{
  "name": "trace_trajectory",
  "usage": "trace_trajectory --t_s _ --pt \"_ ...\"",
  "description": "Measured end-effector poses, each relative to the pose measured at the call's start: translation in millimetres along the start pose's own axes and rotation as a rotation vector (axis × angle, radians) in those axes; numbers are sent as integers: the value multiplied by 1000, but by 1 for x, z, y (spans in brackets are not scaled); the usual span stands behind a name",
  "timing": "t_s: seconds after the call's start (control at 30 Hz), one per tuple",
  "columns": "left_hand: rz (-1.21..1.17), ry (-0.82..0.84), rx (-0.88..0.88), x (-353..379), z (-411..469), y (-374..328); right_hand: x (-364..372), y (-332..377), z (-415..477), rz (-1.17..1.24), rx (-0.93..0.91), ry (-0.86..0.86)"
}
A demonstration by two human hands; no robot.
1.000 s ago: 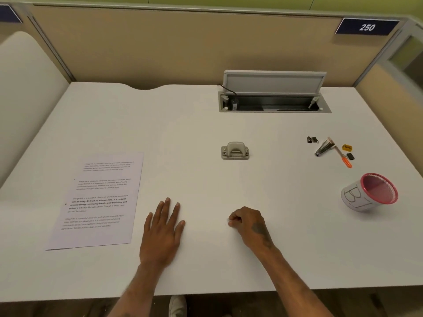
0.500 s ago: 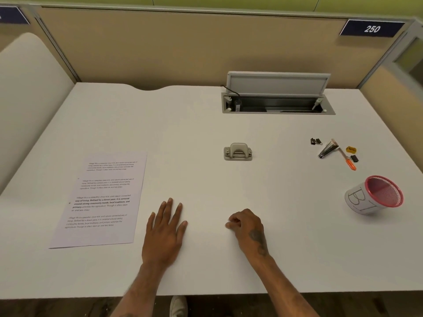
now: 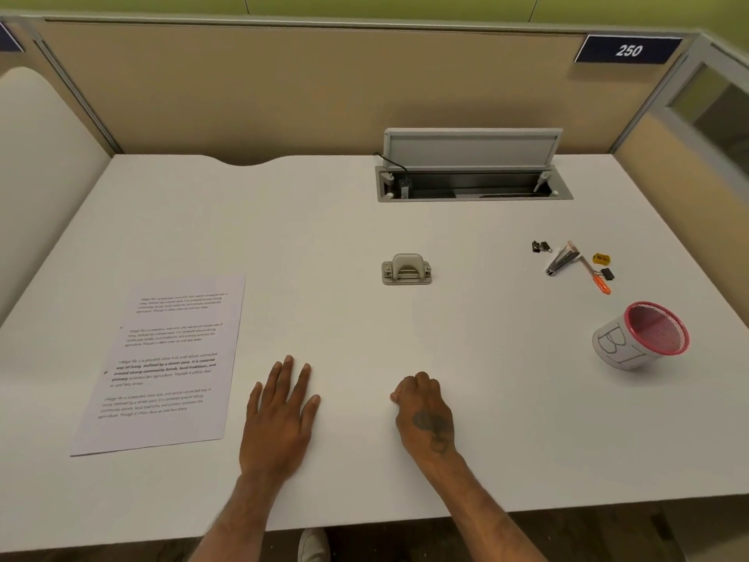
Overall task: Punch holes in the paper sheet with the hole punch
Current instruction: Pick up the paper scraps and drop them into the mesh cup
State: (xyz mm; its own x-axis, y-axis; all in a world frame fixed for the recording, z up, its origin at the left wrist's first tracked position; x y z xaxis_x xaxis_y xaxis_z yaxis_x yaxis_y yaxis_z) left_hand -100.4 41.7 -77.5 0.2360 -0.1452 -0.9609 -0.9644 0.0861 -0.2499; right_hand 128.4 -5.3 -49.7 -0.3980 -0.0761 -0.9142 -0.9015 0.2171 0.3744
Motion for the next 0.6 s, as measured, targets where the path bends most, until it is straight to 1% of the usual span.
trace_trajectory --t_s 0.07,0.2,0.3,0.37,0.43,0.5,0.6 --pt "9 2 -2 1 0 1 -3 -5 -3 96 39 -5" --pt "14 6 -11 2 0 2 -15 -29 -13 398 194 -34" --pt "-14 8 -18 1 -1 2 -31 -43 -20 601 262 -72" --pt "-34 -1 -24 0 -2 4 -51 -58 -26 737 303 -134" --pt "-48 -5 -26 0 -1 5 -83 -84 -29 865 350 -251" --pt "-67 -3 -33 1 1 5 -128 -120 -30 875 376 -385" --pt "-70 -22 -51 -2 2 1 -197 -183 -33 781 410 -542"
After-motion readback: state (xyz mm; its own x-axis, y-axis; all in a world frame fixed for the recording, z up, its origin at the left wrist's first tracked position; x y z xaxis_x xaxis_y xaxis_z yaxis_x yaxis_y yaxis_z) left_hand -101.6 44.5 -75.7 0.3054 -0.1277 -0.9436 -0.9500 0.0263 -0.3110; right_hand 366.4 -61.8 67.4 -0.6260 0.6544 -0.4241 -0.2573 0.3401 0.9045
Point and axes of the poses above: each hand's wrist, its own z-axis towards the middle knuckle, its own x-axis out of the palm, y = z × x, the point moved 8 cm from there along z, towards the middle knuckle, and after that the axes turned 9 degrees about -x, right-handed, at the moved point
